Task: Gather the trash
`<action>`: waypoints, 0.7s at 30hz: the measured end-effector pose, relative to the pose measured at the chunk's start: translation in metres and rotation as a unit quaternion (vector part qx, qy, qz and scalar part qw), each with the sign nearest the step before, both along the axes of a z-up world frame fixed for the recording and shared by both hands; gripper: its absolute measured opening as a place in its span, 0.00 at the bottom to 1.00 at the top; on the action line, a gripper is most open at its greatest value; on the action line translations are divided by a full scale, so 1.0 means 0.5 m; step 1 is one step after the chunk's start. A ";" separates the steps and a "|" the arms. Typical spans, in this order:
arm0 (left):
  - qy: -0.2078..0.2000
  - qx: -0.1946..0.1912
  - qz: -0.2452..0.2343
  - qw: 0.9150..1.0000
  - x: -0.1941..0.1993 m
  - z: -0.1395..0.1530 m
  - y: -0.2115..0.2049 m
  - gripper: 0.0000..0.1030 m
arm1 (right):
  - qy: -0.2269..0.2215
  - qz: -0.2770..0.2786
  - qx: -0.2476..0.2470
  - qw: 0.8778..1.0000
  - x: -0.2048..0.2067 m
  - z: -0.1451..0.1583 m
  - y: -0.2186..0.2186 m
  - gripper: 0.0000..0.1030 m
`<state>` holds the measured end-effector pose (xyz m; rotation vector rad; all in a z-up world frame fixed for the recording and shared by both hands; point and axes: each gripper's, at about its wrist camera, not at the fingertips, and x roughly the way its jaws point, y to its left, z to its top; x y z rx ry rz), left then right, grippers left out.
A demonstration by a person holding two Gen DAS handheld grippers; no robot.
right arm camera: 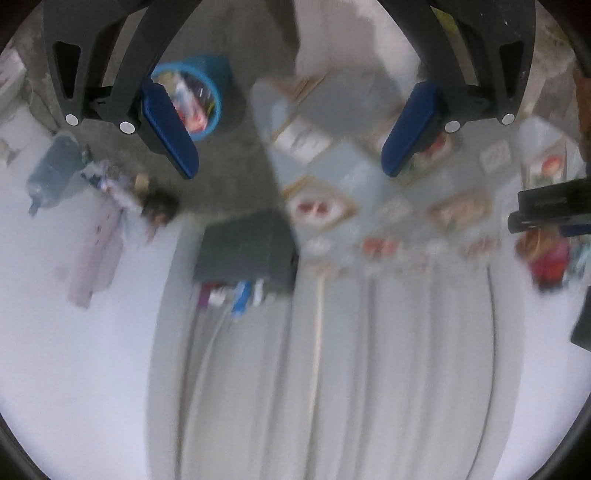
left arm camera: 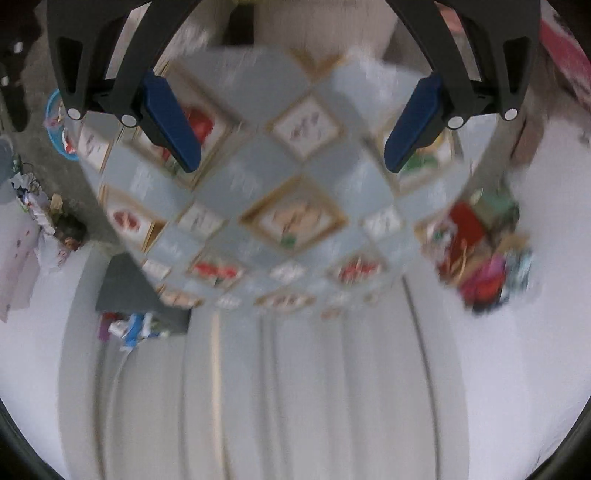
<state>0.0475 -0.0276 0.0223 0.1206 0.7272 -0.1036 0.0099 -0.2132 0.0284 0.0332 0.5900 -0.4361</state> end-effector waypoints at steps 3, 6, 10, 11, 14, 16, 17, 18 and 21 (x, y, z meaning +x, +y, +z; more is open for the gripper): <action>0.044 0.007 0.007 0.999 -0.014 -0.045 0.015 0.95 | 0.061 0.013 0.042 0.997 0.007 -0.038 0.000 0.92; 0.096 0.006 0.000 0.995 -0.022 -0.075 0.021 0.95 | 0.095 -0.001 0.061 0.994 0.007 -0.061 0.001 0.92; 0.097 0.016 -0.009 0.995 -0.035 -0.081 0.018 0.95 | 0.118 -0.017 0.052 0.992 0.002 -0.062 0.001 0.92; 0.093 0.018 -0.007 0.995 -0.037 -0.079 0.016 0.95 | 0.118 -0.019 0.052 0.991 0.003 -0.063 0.000 0.92; 0.088 0.019 -0.006 0.996 -0.036 -0.079 0.013 0.95 | 0.120 -0.032 0.049 0.991 -0.007 -0.059 -0.003 0.92; 0.088 0.018 -0.009 0.996 -0.033 -0.078 0.013 0.95 | 0.124 -0.035 0.045 0.991 -0.003 -0.064 -0.003 0.92; 0.088 0.019 -0.008 0.996 -0.033 -0.077 0.013 0.95 | 0.125 -0.036 0.044 0.991 0.000 -0.067 -0.005 0.92; 0.088 0.023 -0.006 0.996 -0.034 -0.076 0.013 0.95 | 0.124 -0.038 0.043 0.991 -0.003 -0.065 -0.005 0.92; 0.084 0.020 -0.005 0.996 -0.035 -0.070 0.015 0.95 | 0.121 -0.043 0.040 0.991 -0.007 -0.060 -0.007 0.92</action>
